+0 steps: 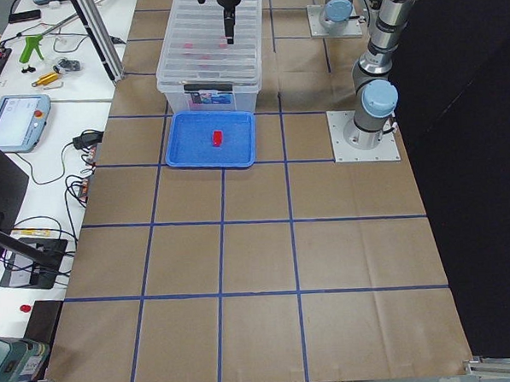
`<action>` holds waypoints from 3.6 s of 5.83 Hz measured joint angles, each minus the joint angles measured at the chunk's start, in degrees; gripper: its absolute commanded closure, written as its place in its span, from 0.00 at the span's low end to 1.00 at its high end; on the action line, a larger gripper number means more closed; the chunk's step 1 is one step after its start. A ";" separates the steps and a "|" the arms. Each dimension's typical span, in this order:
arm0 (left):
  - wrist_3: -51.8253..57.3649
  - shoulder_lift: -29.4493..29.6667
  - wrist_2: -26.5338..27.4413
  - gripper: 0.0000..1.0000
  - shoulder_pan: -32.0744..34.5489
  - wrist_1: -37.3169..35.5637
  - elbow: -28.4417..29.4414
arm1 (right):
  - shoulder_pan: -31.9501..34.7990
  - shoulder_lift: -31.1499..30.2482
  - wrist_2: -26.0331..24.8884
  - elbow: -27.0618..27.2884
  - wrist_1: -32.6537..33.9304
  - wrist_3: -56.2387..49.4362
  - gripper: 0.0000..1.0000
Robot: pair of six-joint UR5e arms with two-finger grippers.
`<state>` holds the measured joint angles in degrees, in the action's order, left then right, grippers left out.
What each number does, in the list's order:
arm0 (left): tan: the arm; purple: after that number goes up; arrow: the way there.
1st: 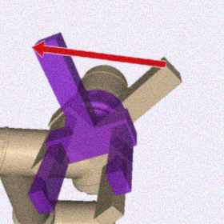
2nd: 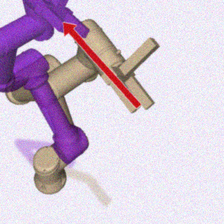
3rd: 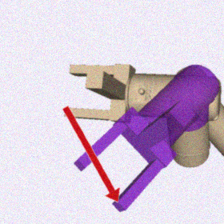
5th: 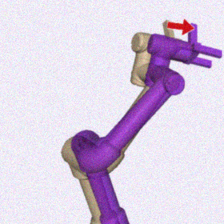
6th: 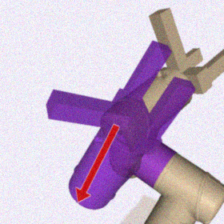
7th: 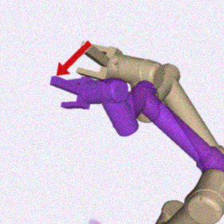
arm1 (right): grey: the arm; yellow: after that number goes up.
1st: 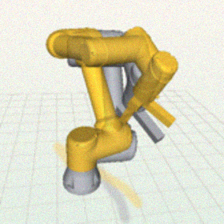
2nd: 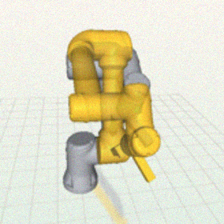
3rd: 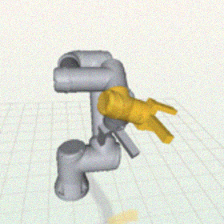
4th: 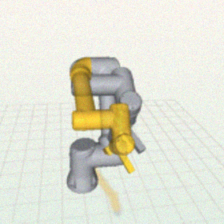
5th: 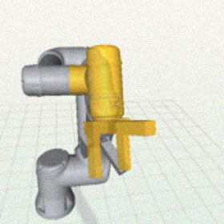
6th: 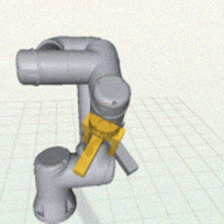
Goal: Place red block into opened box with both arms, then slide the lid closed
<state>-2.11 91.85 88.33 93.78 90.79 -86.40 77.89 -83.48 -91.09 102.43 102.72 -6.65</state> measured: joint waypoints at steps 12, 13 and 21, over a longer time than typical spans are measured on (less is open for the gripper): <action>21.00 0.30 0.13 0.02 -0.40 -0.39 -0.13 | -19.92 0.13 -5.93 0.43 4.77 -26.89 0.00; 30.39 0.45 0.22 0.02 -0.46 -0.86 -0.42 | -20.65 -0.26 -6.00 0.26 4.67 -27.46 0.00; 94.46 7.20 3.07 0.02 -13.81 -13.27 -7.27 | 4.34 -2.12 0.98 -24.32 -22.87 15.35 0.00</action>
<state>92.35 99.04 91.40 79.97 77.52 -93.66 82.23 -85.60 -90.12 78.11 79.85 8.71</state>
